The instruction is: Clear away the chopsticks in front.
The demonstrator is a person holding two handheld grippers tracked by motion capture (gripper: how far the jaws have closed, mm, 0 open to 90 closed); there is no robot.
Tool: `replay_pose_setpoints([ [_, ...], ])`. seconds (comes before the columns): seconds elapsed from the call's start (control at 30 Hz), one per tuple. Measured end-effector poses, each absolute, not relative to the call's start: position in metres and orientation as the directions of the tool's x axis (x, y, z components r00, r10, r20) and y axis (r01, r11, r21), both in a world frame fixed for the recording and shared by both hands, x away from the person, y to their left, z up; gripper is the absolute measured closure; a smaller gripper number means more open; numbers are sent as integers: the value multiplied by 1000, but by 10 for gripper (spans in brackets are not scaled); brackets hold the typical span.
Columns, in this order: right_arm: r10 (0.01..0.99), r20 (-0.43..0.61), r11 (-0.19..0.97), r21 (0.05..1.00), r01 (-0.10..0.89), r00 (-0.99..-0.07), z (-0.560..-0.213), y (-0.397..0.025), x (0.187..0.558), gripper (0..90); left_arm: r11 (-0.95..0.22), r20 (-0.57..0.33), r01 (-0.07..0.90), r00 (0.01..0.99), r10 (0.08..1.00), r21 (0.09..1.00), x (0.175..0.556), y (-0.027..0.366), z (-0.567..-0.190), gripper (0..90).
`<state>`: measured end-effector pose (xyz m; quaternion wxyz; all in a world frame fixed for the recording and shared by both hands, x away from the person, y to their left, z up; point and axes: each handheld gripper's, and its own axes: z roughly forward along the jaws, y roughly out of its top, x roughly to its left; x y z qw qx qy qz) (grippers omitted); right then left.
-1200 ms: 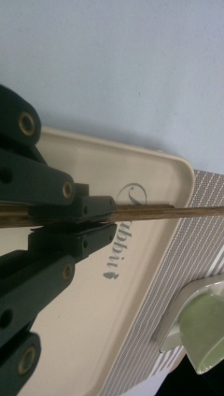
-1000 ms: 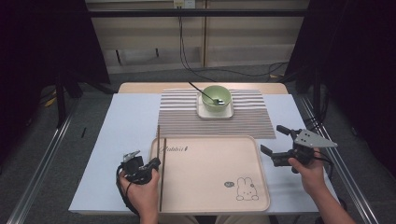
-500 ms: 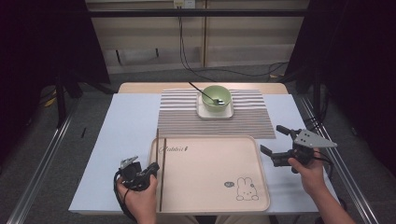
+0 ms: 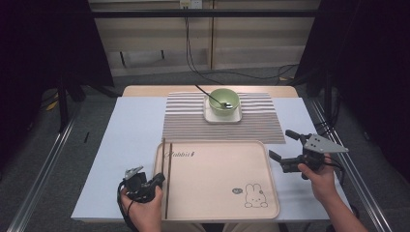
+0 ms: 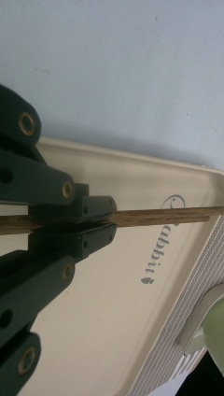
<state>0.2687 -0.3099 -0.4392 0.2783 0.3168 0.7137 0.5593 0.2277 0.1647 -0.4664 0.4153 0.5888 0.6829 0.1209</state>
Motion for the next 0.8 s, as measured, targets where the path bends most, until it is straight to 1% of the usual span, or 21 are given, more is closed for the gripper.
replay_pose_setpoints([
  [0.1, 753, -46, 187, 972, 146, -657, -439, -311, 269, 28, 275, -421, 704, 39, 906, 655, 227, 165, -466, 858],
  [0.2, 765, -44, 174, 975, 140, -643, -439, -310, 269, 28, 289, -434, 702, 32, 900, 651, 226, 163, -466, 858],
  [0.3, 763, -49, 179, 974, 138, -644, -439, -310, 269, 28, 268, -417, 710, 39, 908, 651, 225, 164, -468, 858],
  [0.33, 754, -47, 185, 972, 143, -655, -439, -311, 269, 28, 275, -427, 712, 38, 904, 646, 224, 164, -468, 858],
  [0.47, 762, -48, 180, 974, 140, -646, -439, -310, 269, 28, 277, -430, 715, 37, 902, 642, 223, 165, -468, 858],
  [0.8, 765, -50, 179, 974, 137, -643, -439, -310, 269, 29, 274, -424, 713, 36, 905, 645, 221, 165, -467, 858],
])
